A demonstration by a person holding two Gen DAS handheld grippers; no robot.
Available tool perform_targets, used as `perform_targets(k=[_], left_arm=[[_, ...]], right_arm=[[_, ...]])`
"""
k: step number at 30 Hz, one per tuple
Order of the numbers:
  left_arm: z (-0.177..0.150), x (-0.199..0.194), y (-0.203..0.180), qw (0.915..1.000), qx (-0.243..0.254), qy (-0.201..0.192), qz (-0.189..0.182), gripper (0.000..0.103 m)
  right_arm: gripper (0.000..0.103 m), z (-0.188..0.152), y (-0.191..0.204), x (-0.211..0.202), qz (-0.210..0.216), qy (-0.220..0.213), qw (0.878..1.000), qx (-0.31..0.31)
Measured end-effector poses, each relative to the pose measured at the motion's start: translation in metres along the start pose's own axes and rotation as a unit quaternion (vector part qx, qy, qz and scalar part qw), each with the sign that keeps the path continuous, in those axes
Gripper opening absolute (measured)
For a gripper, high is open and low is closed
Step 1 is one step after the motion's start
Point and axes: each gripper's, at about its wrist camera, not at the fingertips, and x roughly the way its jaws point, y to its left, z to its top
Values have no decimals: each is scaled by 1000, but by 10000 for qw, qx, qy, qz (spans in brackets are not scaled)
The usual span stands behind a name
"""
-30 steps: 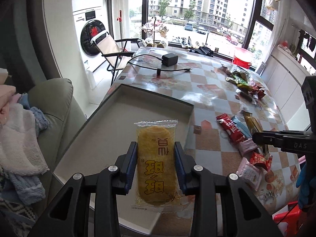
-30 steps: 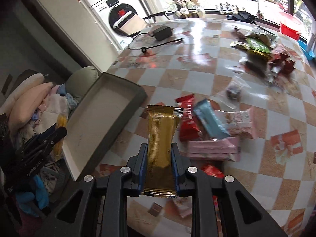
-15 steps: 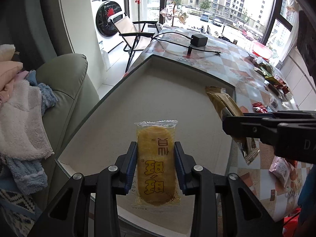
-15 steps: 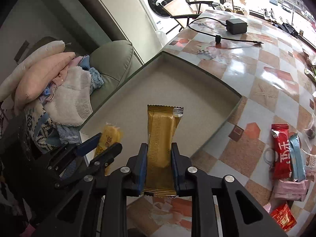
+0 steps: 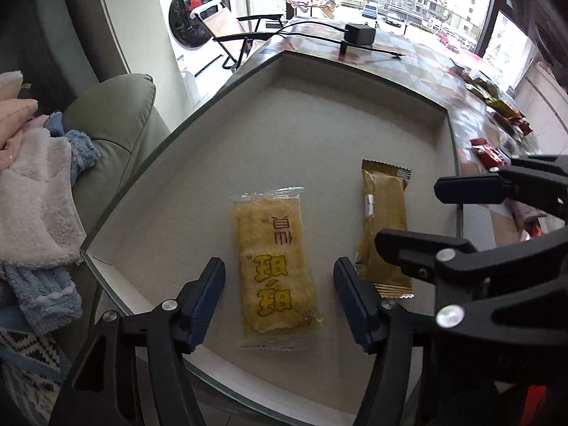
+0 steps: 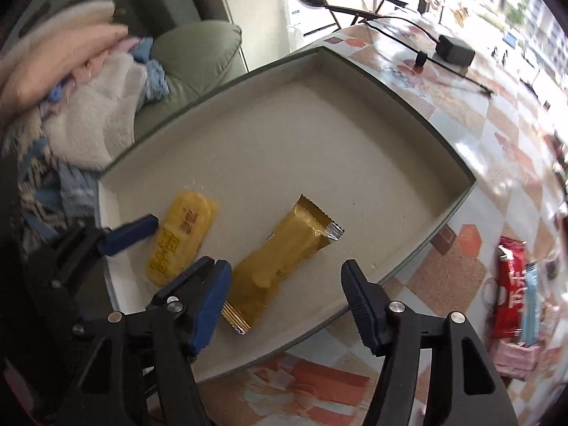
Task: Organize snacks
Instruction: 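Move both open tools back from the tray to the snack packets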
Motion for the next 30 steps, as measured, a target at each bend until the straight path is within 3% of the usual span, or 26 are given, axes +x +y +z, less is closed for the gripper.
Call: perform_targets(k=[5, 6, 8, 11, 14, 21, 24, 27, 30], left_arm=[[1, -12, -10, 9999, -41, -131, -13, 70], [4, -17, -9, 9998, -94, -186, -29, 70], [10, -29, -10, 9993, -168, -315, -100, 73], [18, -46, -18, 9985, -99, -508, -167, 77], [23, -57, -38, 9978, 150, -601, -231, 78], [34, -64, -105, 9939, 777, -495, -601, 80], [42, -63, -137, 9914, 1025, -457, -672, 80], [54, -56, -166, 9894, 1139, -377, -821, 80], [69, -41, -196, 9873, 1153, -206, -1072, 81]], right_arm=[[68, -15, -8, -19, -195, -285, 9994, -67], [84, -17, -13, -25, -204, -388, 9990, 37], [103, -21, -30, -41, -240, -700, 9969, 282], [103, -31, -62, -58, -323, -860, 9938, 624], [103, -44, -97, -60, -422, -716, 9916, 988], [103, -93, -185, -62, -562, -499, 9764, 2026], [103, -124, -221, -70, -714, -646, 9641, 2474], [103, -170, -263, -83, -911, -812, 9422, 3119], [103, -216, -299, -85, -1155, -683, 9210, 3656]])
